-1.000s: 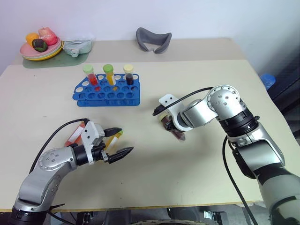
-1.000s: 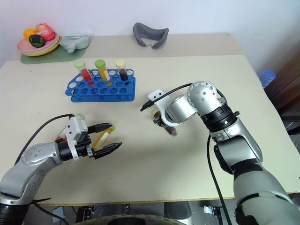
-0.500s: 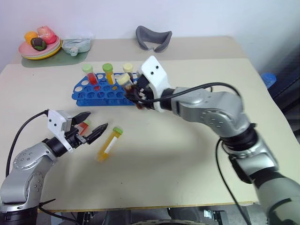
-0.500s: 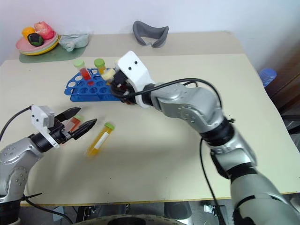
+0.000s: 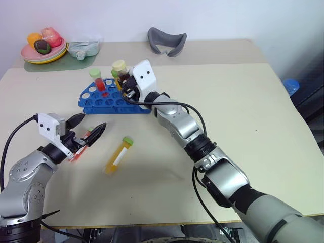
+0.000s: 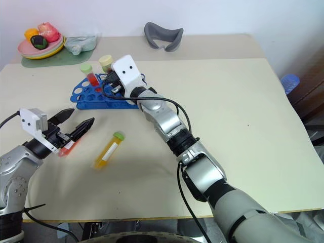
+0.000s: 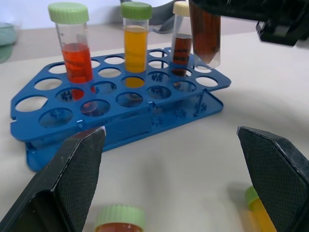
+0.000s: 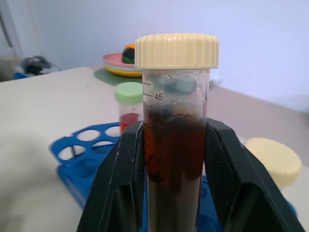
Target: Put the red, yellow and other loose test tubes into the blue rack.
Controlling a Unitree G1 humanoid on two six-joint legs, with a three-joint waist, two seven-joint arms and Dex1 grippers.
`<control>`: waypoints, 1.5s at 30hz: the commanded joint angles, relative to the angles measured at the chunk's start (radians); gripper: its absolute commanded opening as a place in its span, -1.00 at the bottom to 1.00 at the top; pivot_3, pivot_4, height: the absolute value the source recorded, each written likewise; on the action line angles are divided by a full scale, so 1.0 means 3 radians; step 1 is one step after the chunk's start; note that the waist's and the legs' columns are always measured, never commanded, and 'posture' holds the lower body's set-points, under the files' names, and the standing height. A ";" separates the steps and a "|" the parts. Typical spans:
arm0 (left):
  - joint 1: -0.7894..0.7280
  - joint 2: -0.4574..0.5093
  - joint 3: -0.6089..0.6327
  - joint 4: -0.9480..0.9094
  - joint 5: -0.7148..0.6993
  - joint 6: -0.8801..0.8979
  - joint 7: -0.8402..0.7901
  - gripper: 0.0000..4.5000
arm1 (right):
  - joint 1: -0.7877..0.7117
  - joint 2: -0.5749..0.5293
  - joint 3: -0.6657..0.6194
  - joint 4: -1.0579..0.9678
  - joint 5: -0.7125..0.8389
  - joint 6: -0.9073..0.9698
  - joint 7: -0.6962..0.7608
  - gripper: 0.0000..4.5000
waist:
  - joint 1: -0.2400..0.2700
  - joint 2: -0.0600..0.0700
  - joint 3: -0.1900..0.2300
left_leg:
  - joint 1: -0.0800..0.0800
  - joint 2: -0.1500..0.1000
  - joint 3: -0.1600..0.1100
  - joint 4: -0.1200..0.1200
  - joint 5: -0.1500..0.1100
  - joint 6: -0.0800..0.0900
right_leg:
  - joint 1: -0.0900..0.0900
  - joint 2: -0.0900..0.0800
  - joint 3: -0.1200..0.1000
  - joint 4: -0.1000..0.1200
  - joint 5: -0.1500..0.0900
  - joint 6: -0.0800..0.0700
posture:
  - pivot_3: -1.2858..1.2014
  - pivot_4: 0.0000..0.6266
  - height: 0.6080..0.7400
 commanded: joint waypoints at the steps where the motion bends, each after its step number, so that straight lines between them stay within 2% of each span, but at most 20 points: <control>1: 0.0026 0.0012 0.0128 -0.0161 -0.0099 -0.0021 0.0039 1.00 | -0.0040 0.0109 -0.0187 0.0109 -0.0146 -0.0359 0.0036 -0.24 | -0.0002 0.0000 0.0000 | 0.0000 0.0000 0.0000 0.0000 0.0000 0.0000 | 0.0000 0.0000 0.0000 0.0000 0.0000 0.0000 | 0.03 -0.52 1.00; 17: 0.0029 0.0059 0.0116 -0.0179 -0.0194 0.0020 0.0029 1.00 | 0.0058 0.0282 -0.0479 0.0591 -0.0513 -0.0606 0.0133 -0.24 | -0.0084 0.0000 0.0000 | 0.0003 0.0000 -0.0002 0.0002 0.0003 -0.0005 | 0.0000 0.0000 0.0000 0.0013 0.0000 0.0000 | 0.03 -0.52 1.00; 45: 0.0072 0.0025 0.0045 -0.0230 -0.0211 0.0029 -0.0020 1.00 | -0.0326 0.0560 -0.0869 0.1349 -0.0526 -0.1058 0.0310 -0.24 | -0.0102 0.0000 0.0000 | 0.0009 0.0000 -0.0002 0.0003 0.0007 -0.0012 | 0.0001 0.0001 0.0000 0.0026 0.0000 0.0000 | 0.03 -0.52 1.00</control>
